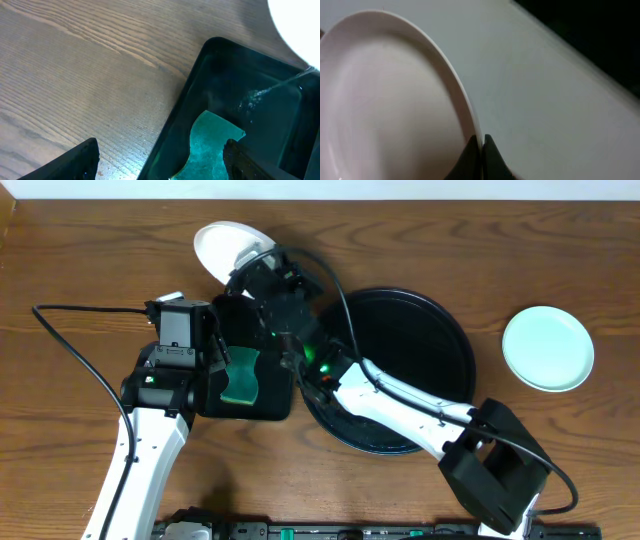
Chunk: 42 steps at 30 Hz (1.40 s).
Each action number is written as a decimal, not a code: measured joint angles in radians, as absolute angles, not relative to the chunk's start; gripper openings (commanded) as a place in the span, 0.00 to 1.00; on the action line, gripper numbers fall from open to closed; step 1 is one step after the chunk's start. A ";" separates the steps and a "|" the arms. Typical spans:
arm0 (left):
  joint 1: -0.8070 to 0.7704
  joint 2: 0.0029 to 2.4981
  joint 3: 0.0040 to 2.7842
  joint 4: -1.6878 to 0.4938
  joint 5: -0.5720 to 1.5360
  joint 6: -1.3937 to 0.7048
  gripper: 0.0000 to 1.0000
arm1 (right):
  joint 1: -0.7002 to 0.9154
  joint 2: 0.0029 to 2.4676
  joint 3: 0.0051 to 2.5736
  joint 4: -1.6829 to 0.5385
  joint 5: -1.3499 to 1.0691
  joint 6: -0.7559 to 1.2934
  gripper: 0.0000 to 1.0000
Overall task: Clean dirty plates on tray and stack at the side
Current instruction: 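Swing the pink plate with the right gripper over the black tray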
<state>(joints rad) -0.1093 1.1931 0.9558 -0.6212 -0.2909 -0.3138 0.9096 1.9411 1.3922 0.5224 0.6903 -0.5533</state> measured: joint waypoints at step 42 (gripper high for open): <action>-0.109 1.193 0.956 -0.621 -0.291 -0.314 0.80 | 0.940 1.942 1.392 0.744 0.801 -0.868 0.01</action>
